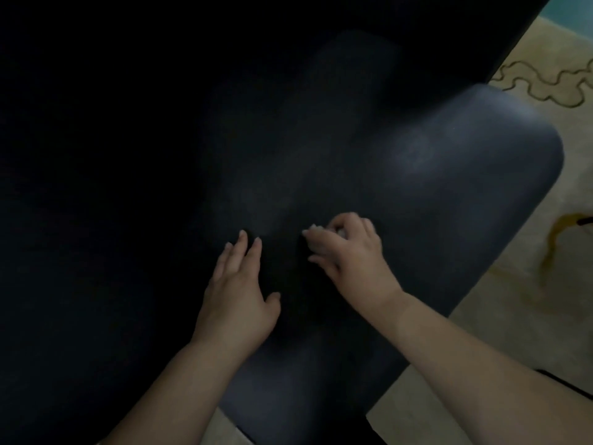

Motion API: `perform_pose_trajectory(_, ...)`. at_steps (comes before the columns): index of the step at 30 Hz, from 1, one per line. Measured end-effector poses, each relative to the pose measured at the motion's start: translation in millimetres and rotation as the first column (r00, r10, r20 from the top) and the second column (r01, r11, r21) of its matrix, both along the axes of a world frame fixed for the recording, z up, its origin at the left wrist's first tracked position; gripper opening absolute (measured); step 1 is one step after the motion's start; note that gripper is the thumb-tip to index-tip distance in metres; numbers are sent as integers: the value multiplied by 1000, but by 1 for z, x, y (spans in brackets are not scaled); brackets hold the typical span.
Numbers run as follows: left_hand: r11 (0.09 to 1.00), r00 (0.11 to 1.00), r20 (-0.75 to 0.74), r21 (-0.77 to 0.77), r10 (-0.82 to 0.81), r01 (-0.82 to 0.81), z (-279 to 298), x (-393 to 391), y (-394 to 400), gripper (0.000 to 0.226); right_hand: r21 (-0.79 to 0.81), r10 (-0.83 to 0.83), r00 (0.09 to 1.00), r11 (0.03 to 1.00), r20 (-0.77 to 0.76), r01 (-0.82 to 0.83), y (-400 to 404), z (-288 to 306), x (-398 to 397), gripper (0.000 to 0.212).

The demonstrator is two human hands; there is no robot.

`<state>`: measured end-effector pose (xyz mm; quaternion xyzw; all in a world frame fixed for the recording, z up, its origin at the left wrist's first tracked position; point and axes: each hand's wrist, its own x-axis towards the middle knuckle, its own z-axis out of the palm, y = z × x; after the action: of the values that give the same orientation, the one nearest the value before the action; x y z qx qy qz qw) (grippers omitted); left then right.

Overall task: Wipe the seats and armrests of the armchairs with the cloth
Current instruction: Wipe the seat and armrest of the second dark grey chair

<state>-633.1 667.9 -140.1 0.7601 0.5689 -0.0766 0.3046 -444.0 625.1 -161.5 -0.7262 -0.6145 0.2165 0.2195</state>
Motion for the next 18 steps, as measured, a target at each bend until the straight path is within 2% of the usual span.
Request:
perform_pose_trajectory(4, 997, 994, -95, -66, -51, 45, 16, -1, -8, 84, -110, -124, 992, 986, 7, 124, -15, 12, 24, 33)
perform_pose_trajectory(7, 994, 987, -132, -63, -97, 90, 44, 2, -12, 82, -98, -236, 970, 968, -58, 230, -18, 34, 32, 31)
perform_pose_trajectory(13, 979, 981, -104, 104, -165, 176, 134, 12, -3, 76, -36, -277, 943, 961, -187, 275, -3, 109, 30, 33)
perform_pose_trajectory(18, 963, 994, -9, 244, -113, 111, 220, 7, 15, 71, -72, -271, 852, 961, -447, 268, 25, 175, 4, 29)
